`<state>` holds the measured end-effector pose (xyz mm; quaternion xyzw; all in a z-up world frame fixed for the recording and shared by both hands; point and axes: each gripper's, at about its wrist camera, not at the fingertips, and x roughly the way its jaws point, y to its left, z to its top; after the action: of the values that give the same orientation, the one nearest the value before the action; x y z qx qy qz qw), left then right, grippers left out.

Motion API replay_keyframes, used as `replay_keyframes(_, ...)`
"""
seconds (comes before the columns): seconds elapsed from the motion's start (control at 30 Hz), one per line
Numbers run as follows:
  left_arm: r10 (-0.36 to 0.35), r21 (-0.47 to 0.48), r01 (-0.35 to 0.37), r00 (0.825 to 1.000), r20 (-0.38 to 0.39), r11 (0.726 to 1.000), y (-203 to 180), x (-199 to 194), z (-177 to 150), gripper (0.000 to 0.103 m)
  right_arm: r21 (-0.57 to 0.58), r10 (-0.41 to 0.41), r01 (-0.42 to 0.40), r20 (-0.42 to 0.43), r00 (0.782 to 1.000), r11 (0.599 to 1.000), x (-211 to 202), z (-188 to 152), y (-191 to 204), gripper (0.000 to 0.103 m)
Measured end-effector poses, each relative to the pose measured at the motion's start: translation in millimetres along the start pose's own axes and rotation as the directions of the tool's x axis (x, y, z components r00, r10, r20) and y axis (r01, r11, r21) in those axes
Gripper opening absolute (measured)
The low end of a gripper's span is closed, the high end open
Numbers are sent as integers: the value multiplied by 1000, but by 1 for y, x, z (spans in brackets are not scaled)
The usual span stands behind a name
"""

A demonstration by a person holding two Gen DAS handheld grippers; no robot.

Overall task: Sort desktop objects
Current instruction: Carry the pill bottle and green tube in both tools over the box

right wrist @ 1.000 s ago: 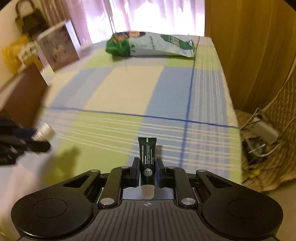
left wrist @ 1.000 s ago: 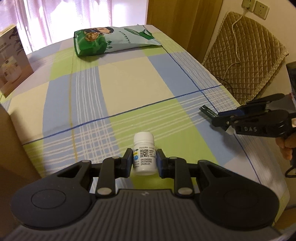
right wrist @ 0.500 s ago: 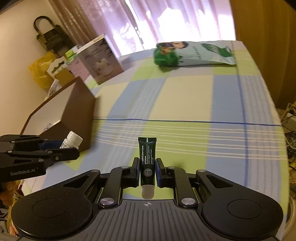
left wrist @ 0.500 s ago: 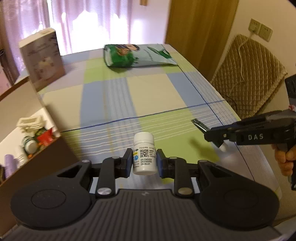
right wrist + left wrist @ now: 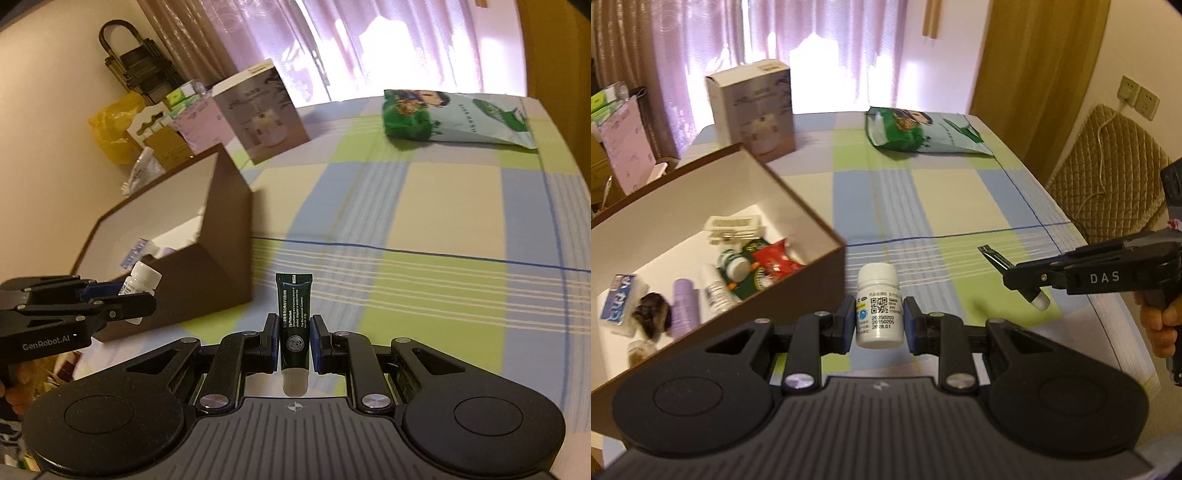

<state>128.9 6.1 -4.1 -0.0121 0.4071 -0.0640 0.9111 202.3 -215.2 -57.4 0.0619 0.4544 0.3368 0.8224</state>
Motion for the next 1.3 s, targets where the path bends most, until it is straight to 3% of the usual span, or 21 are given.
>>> replay_keyframes(0.37,58,-60,-55,997,52,997,57,-43,-4,23,-20,94,-94,11,996,995,21,25,49,19)
replay_keyframes(0.7,163,-107,-155,984,75,982,138,-58,9,23,-113,208,-207,-2,978,972,76,71,117,19)
replay_keyframes(0.87,192,-105,-186,981,42,977,182,-40,21,23,-143,228,-233,-48,972,962,122,96,146,19)
replay_keyframes(1.03,163,-106,-162,987,1,981,223,-3,35,23,-164,218,-234,-112,970,958,176,118,169,19)
replay_keyframes(1.3,105,-139,-118,990,-92,983,263,67,48,23,-128,134,-155,-165,977,980,233,130,166,19)
